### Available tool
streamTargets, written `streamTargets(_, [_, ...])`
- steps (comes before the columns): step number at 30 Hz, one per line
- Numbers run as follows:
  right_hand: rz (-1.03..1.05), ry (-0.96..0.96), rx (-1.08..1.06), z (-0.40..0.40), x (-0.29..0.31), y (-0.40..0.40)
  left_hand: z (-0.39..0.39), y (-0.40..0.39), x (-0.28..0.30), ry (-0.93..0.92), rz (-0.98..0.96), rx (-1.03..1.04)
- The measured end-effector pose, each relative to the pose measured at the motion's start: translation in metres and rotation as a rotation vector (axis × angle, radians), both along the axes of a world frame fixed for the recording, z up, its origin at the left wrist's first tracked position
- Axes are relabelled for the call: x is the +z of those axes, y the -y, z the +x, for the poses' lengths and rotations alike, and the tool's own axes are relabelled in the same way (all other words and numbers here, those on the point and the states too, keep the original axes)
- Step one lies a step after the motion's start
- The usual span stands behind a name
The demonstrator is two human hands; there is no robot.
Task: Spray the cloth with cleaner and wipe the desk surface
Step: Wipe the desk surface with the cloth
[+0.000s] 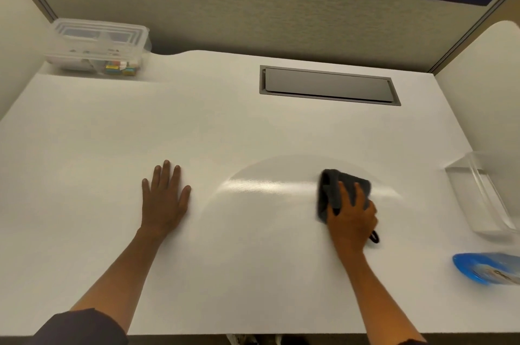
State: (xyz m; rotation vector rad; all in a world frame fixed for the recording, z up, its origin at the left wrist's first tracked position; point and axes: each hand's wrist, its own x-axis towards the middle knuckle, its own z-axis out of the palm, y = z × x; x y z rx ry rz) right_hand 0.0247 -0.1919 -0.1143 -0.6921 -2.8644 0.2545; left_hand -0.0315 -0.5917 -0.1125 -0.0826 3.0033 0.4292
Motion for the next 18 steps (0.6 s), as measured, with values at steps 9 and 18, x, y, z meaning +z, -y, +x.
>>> streamTargets(9, [-0.067,0.001,-0.24,-0.04,0.003,-0.064,-0.006,0.005,-0.005,-0.011,-0.034,-0.007])
streamTargets(18, [-0.105,0.051,-0.116,-0.125,0.007,-0.009,-0.008,0.007,-0.013,-0.004,-0.071,-0.008])
